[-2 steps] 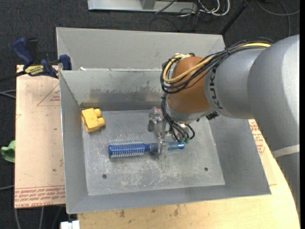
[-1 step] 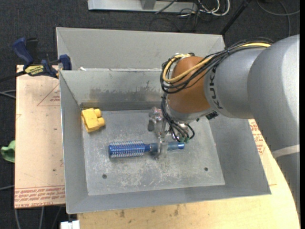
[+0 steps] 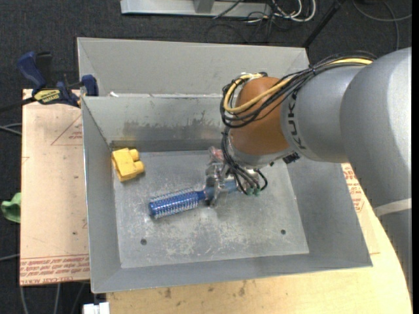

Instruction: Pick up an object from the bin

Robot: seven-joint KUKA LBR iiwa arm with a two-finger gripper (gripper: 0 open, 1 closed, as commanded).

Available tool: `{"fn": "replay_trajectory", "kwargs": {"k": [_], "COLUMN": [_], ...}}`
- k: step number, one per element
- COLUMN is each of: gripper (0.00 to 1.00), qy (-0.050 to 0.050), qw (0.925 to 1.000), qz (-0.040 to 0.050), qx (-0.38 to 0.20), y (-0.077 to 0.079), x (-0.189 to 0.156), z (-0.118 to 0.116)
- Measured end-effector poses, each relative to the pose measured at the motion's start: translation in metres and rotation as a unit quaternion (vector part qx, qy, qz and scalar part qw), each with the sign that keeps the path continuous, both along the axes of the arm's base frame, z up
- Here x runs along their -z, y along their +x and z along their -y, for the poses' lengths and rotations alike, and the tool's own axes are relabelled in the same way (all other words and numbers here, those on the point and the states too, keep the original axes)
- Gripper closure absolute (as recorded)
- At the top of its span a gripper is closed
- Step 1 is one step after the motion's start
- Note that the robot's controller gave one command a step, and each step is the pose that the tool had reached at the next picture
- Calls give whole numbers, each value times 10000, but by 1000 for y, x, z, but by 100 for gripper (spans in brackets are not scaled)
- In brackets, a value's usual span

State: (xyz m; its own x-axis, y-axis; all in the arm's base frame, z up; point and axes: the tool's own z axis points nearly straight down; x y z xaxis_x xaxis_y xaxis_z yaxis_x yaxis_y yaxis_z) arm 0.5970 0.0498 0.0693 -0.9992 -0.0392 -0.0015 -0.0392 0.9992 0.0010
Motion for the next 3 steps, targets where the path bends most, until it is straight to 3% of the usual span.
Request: {"fn": "replay_trajectory", "kwargs": {"k": [1, 2, 3], "gripper": [100, 100, 100], "qy": [1, -1, 2], "qw": [10000, 10000, 10000], "qz": [15, 4, 33], "qx": [-1, -1, -2], "y": [1, 1, 3], "x": [-34, -39, -102], "z": [0, 0, -1]}}
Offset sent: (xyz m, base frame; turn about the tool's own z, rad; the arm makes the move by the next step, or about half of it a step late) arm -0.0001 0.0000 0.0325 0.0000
